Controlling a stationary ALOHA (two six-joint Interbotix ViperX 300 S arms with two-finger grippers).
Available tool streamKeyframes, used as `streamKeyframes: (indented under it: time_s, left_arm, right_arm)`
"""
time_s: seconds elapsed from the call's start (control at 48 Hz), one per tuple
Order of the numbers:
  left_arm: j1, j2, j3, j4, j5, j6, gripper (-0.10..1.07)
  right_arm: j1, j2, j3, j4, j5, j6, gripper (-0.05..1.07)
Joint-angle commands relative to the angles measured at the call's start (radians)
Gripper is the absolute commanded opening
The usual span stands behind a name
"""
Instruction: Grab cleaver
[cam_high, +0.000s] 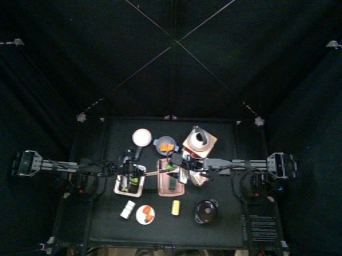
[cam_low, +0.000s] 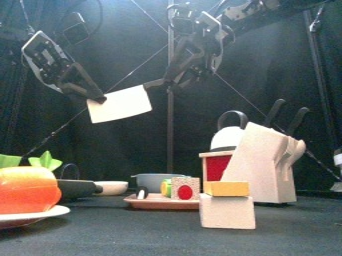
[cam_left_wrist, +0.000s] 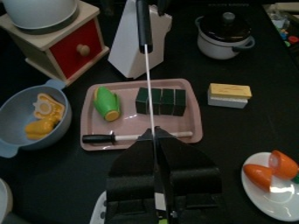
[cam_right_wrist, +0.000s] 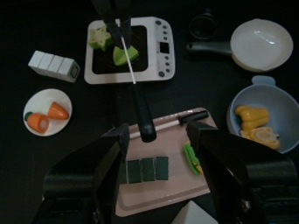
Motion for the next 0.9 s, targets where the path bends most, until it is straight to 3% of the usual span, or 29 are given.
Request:
streamKeyframes:
  time_s: [0.0, 0.479, 0.625, 0.875]
  left_arm:
    - [-0.002, 0.02, -0.035, 0.011, -0.035, 0.0, 0.29]
    - [-0.002, 0.133, -0.075, 0.012, -0.035, 0.002, 0.29]
    - [-0.002, 0.152, -0.078, 0.012, -0.035, 0.0, 0.29]
    - [-0.002, 0.181, -0.074, 0.015, -0.055, 0.002, 0.29]
  right_arm:
    - [0.003, -0.003, -0.025, 0.005, 0.017, 0.0, 0.88]
    - [0.002, 0.075, -0.117, 0.02, 0.201, -0.003, 0.86]
    - [0.0, 0.101, -0.147, 0.02, 0.244, -0.005, 0.77]
    - [-0.003, 0.12, -0.166, 0.037, 0.314, 0.0, 0.51]
